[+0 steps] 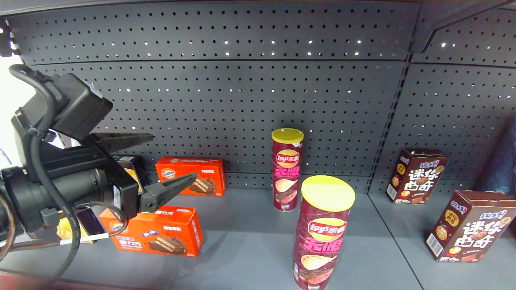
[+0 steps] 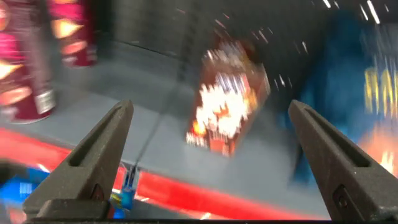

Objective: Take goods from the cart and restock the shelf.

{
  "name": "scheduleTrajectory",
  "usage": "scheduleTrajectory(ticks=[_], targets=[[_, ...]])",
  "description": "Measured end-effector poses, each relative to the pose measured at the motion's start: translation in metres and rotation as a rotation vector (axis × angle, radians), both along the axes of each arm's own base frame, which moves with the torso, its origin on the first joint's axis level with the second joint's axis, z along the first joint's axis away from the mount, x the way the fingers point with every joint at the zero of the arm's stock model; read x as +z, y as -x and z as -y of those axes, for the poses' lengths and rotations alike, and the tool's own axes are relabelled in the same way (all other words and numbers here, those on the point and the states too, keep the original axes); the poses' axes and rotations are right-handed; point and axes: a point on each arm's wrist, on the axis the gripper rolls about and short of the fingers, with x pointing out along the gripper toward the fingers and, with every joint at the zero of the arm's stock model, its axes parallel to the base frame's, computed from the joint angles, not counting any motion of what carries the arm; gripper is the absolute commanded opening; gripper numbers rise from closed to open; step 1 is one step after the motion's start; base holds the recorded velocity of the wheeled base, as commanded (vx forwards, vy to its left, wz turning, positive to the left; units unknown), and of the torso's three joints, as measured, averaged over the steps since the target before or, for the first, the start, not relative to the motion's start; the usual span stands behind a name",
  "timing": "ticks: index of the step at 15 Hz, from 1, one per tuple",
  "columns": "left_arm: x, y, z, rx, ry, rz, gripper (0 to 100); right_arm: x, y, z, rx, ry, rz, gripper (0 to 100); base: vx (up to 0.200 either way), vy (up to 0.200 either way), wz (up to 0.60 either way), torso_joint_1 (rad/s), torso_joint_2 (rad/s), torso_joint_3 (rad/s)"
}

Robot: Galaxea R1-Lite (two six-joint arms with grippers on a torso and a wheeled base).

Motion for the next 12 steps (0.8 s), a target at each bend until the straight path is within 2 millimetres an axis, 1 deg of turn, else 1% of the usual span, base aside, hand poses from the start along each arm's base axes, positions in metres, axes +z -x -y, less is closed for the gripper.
scheduleTrajectory(ticks=[1,2,3,5,6,9,11,12], targets=[[0.003,-0.002,0.001,0.0,0.004,0.008,100,0.011,-0.009,-0.001,0.068,0.053,-0.025,100,0.0,0.0,0.0,0.0,0.0,0.0],[0.004,-0.003,0.001,0.001,0.005,0.013,100,0.017,-0.019,-0.002,0.135,0.085,-0.055,100,0.0,0.0,0.0,0.0,0.0,0.0],[0.005,-0.005,0.002,0.002,0.007,0.015,100,0.021,-0.03,-0.004,0.192,0.101,-0.092,100,0.0,0.0,0.0,0.0,0.0,0.0],[0.003,-0.009,0.003,0.01,0.018,-0.002,100,0.023,-0.049,-0.008,0.272,0.119,-0.166,100,0.0,0.0,0.0,0.0,0.0,0.0],[0.002,-0.011,0.003,0.016,0.021,-0.012,100,0.022,-0.057,-0.012,0.31,0.128,-0.198,100,0.0,0.0,0.0,0.0,0.0,0.0],[-0.001,-0.02,0.005,0.025,0.027,-0.004,100,0.008,-0.083,-0.022,0.337,0.139,-0.257,100,0.0,0.0,0.0,0.0,0.0,0.0],[-0.003,-0.026,0.006,0.032,0.03,0.0,100,0.001,-0.103,-0.033,0.33,0.114,-0.253,100,0.0,0.0,0.0,0.0,0.0,0.0],[-0.005,-0.028,0.007,0.033,0.026,-0.009,100,-0.001,-0.114,-0.042,0.324,0.094,-0.24,100,0.0,0.0,0.0,0.0,0.0,0.0]])
